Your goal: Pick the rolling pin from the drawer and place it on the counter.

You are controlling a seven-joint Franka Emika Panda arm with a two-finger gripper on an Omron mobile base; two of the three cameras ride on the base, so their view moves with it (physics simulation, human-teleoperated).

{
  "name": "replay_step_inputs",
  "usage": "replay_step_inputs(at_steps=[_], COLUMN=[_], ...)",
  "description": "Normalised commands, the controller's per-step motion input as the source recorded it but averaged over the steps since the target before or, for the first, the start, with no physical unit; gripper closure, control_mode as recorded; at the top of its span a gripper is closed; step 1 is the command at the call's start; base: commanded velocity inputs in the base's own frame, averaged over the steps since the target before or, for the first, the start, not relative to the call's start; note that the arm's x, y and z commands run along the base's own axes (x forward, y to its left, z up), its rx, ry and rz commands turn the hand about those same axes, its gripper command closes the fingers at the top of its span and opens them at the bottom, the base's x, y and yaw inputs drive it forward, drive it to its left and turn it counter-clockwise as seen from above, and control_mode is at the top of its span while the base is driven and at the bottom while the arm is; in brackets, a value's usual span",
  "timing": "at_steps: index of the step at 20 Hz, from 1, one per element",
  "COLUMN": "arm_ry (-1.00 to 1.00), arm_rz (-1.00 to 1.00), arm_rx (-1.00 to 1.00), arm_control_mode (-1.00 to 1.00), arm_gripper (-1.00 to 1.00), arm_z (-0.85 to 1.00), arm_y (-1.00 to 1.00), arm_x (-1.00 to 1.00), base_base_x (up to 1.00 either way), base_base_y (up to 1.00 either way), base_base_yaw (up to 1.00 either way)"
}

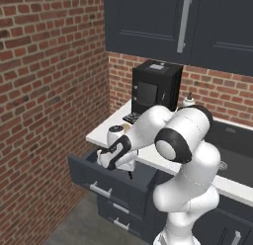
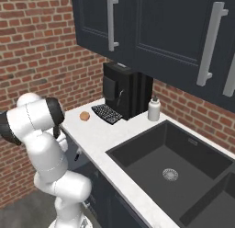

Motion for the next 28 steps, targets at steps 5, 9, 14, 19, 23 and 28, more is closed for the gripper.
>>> replay_step_inputs(at_steps=[5, 9, 14, 19, 23, 28], arm_ry=[0.00, 0.00, -0.03, -0.23, -0.24, -0.26], arm_rz=[0.00, 0.00, 0.02, 0.02, 0.00, 0.00], arm_rx=[0.00, -0.02, -0.08, -0.10, -0.01, 0.00], arm_control_mode=[-1.00, -1.00, -1.00, -1.00, -1.00, -1.00], arm_gripper=[-1.00, -1.00, -1.00, -1.00, -1.00, -1.00], arm_z=[-0.45, 0.00, 0.33, 0.75, 0.94, 1.00], arm_y=[0.37, 0.57, 0.76, 0.75, 0.22, 0.00], arm_x=[-0.36, -0.96, -1.00, -0.90, -0.29, -0.07], base_base_x=[0.00, 0.00, 0.00, 0.00, 0.00, 0.00], base_base_y=[0.00, 0.00, 0.00, 0.00, 0.00, 0.00], base_base_yaw=[0.00, 0.00, 0.00, 0.00, 0.00, 0.00])
